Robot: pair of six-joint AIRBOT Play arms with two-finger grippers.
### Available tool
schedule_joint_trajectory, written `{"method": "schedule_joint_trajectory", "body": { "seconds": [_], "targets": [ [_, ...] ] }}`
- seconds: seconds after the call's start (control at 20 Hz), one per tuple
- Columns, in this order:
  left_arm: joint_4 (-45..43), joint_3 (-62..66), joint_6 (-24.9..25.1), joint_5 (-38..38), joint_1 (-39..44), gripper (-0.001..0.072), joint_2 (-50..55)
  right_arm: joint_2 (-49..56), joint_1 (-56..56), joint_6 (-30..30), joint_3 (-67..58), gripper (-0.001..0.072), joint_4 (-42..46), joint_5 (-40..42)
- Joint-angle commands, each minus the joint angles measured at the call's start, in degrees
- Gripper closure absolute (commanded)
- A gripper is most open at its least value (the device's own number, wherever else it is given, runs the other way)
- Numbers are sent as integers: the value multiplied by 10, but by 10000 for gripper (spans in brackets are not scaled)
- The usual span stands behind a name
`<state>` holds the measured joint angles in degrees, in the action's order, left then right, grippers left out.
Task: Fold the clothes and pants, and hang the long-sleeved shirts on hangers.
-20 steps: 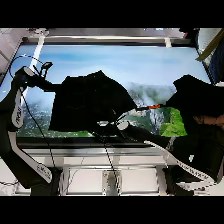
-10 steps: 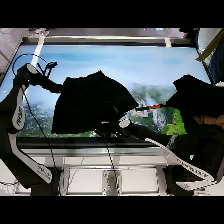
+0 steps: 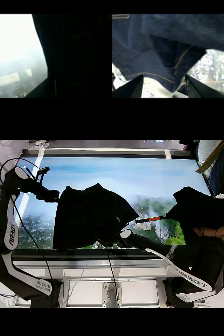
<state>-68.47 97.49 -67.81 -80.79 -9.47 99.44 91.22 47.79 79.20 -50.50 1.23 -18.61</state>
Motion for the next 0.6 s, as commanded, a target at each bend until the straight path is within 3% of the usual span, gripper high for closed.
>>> {"method": "schedule_joint_trajectory", "body": {
  "seconds": [0.0,0.1,0.2,0.25,0.35,0.4,0.55],
  "targets": [
    [0,-1,-10,-7,2,665,-5,22,0,30,-7,161,-4,-14],
    [0,-1,-10,-7,2,665,-5,34,0,27,-31,172,-3,-12],
    [0,-1,-11,-7,2,665,-5,46,-4,22,-65,389,11,-7],
    [0,-1,-17,-7,2,665,-5,50,-9,21,-80,462,25,-8],
    [0,-1,-40,-10,2,665,-5,49,-35,21,-100,662,88,-35],
    [0,-1,-40,-20,2,665,-5,47,-59,22,-104,694,126,-72],
    [0,-5,-49,-69,4,666,-6,36,-157,24,-105,695,231,-199]
  ]
}}
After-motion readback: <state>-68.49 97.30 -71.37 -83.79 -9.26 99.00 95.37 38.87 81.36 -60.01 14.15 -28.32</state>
